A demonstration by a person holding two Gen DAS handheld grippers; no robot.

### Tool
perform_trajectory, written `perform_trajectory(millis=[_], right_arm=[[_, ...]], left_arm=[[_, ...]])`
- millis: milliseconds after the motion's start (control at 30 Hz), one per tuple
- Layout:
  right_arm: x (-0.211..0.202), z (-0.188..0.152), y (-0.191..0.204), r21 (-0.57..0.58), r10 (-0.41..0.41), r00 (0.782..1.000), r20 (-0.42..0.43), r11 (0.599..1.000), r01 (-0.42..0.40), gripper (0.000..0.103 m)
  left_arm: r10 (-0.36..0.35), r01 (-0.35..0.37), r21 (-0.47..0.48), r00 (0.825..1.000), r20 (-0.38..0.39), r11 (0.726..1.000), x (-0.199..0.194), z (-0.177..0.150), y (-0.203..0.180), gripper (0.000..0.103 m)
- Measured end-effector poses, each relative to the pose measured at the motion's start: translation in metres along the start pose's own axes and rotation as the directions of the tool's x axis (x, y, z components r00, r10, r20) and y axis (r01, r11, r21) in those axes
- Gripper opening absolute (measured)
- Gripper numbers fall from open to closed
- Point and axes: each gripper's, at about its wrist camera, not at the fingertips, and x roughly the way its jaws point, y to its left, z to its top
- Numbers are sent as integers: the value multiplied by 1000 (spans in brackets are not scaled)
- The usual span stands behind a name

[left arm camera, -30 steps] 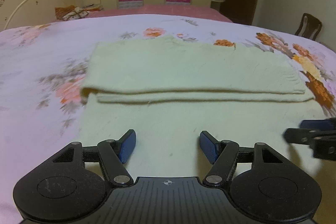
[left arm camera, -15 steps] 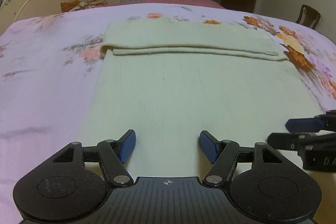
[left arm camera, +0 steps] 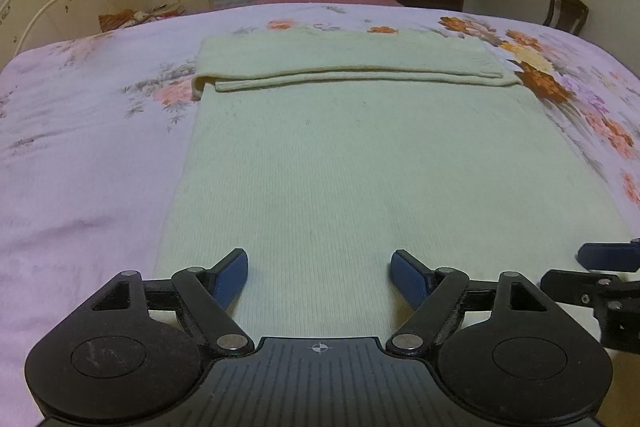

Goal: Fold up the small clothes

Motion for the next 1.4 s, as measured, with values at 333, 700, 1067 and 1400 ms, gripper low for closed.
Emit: perform_trajectory(millis=[333,700,1067,1400], right_arm=[[-29,-17,11,38,-16,999,31,999,15,51],[-73,-63,-21,83,-112,994,-1,990,112,61],[-85,-101,-45,193,-130,990,-47,972,137,57],[-84,-101,-45,288,-13,999,-43,957,25,11]], left_arm=[[-33,33,31,999,-16,999,-23,-21,3,79],[1,-3,-42,999,-40,999,-95,-80,59,80],[-110,90,-247,991,-69,965,-101,-112,86,65],[-337,265,-425,936,-103,866,-81,-107,103,11]])
